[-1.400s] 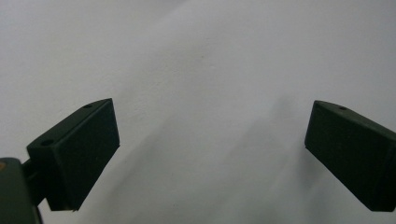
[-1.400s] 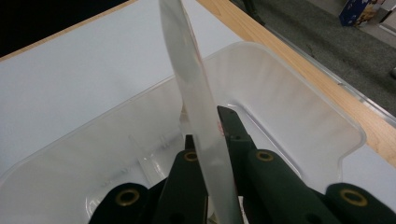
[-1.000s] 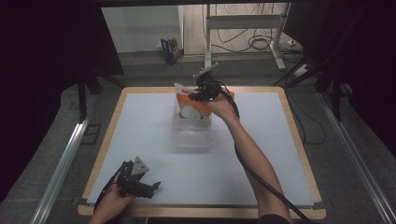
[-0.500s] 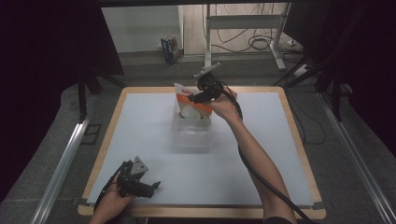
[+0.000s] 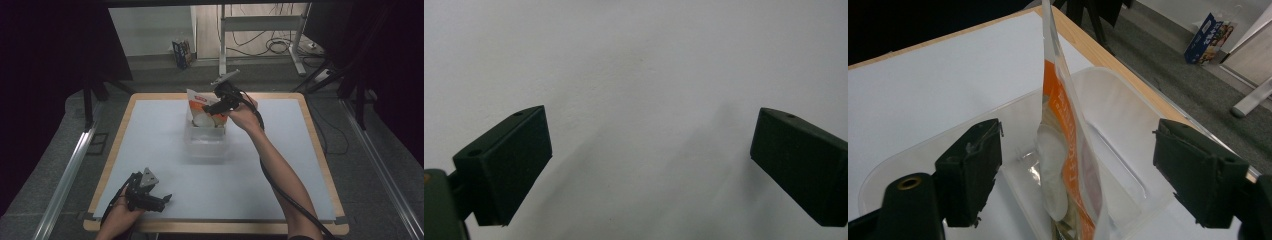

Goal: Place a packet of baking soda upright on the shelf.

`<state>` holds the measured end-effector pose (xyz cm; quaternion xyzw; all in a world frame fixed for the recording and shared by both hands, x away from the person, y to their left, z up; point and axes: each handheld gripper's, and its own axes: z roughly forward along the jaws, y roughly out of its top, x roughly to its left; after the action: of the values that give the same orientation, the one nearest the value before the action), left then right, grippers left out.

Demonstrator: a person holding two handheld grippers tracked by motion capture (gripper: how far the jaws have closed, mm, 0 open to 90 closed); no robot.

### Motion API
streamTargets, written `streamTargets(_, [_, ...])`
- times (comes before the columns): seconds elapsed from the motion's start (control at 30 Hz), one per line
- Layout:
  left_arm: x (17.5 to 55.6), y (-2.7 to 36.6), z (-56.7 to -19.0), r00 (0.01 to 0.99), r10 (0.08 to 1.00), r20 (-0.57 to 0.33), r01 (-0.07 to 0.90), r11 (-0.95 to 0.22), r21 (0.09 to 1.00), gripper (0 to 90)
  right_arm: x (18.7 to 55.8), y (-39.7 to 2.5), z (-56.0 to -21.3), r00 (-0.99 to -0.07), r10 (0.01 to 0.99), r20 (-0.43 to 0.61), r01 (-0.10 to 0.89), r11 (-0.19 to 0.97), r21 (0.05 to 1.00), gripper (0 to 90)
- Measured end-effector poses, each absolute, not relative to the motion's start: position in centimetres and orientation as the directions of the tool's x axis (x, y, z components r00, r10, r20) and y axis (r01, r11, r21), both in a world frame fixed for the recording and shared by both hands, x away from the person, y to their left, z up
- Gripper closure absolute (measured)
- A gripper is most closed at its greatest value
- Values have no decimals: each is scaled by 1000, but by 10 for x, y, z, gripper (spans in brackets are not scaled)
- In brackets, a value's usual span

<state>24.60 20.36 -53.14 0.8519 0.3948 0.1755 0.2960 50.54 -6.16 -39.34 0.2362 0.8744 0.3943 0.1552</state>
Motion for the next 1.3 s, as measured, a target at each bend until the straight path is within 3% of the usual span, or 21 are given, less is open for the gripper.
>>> streamTargets(0.63, [246,203,-532,626,777,66,569,-514,642,32,487,-84,-386,-844,529,-86,277,568,775,43])
streamTargets(1.3, [245,203,-532,625,777,76,568,-519,639,32,463,-107,-388,-826,556,-87,279,538,795,28])
